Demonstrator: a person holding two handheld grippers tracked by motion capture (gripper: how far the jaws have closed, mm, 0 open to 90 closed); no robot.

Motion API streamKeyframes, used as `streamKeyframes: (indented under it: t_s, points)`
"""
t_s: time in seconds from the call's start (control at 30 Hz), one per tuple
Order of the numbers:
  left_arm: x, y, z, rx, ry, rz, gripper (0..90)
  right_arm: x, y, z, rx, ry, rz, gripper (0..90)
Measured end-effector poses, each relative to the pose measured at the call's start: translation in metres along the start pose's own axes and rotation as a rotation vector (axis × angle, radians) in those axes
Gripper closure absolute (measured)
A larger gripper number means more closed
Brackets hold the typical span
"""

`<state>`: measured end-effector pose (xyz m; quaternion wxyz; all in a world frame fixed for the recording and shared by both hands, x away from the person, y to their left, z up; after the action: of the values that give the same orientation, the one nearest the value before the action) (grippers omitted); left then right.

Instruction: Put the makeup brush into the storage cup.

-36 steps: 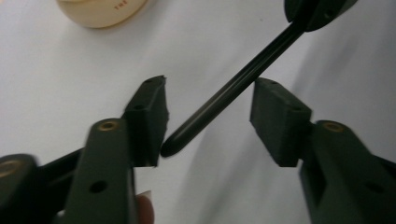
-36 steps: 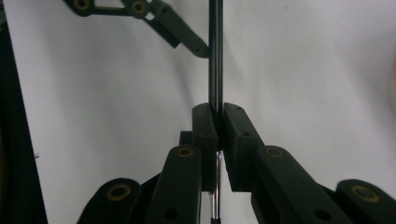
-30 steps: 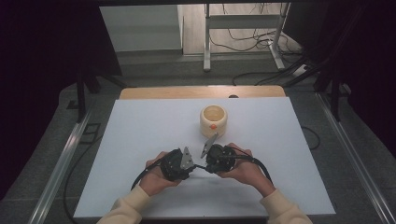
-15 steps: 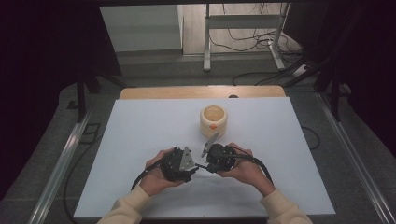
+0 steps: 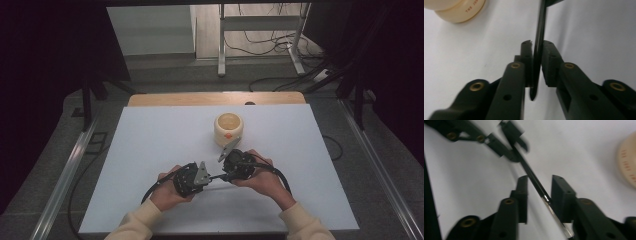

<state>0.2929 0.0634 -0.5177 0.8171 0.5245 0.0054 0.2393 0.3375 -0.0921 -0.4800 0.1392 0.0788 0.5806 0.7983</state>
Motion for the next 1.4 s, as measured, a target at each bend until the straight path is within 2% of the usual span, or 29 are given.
streamKeyframes:
  t_s: [0.13, 0.3, 0.4, 0.43, 0.6, 0.83, 1.13, 1.4]
  points:
    - [0.002, 0.001, -0.002, 0.0, 0.013, 0.003, 82.7, -0.006, 0.004, -0.001, -0.043, -0.06, -0.032, 52.7]
    - [0.005, 0.002, -0.004, -0.009, 0.037, -0.004, 82.8, -0.014, 0.011, -0.006, -0.103, -0.124, -0.062, 42.1]
    - [0.008, 0.004, -0.006, -0.004, 0.047, 0.004, 82.8, -0.02, 0.018, -0.01, -0.156, -0.165, -0.071, 37.0]
    - [0.007, 0.004, -0.006, -0.017, 0.066, -0.004, 82.8, -0.022, 0.02, -0.013, -0.174, -0.181, -0.074, 35.5]
    - [0.009, 0.005, -0.007, -0.02, 0.088, 0.001, 82.9, -0.026, 0.028, -0.024, -0.227, -0.222, -0.09, 29.2]
    - [0.012, 0.008, -0.01, -0.03, 0.113, 0.003, 82.9, -0.033, 0.037, -0.042, -0.289, -0.271, -0.117, 27.0]
    - [0.017, 0.012, -0.015, -0.043, 0.14, 0.011, 83.0, -0.04, 0.042, -0.065, -0.348, -0.327, -0.116, 23.7]
    - [0.019, 0.016, -0.016, -0.055, 0.155, 0.019, 83.0, -0.044, 0.037, -0.088, -0.348, -0.36, -0.118, 20.7]
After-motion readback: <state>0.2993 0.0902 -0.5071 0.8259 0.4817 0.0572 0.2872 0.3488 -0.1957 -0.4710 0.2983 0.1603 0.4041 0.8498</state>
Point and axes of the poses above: each handheld gripper's, and its own axes: y roughly backward along the jaws, z roughly out of its top, x roughly to its left, the point moved 3 cm from there along -y, roughly forward along the jaws, and after that the axes turned 9 degrees about x, right-handed, at the moved point
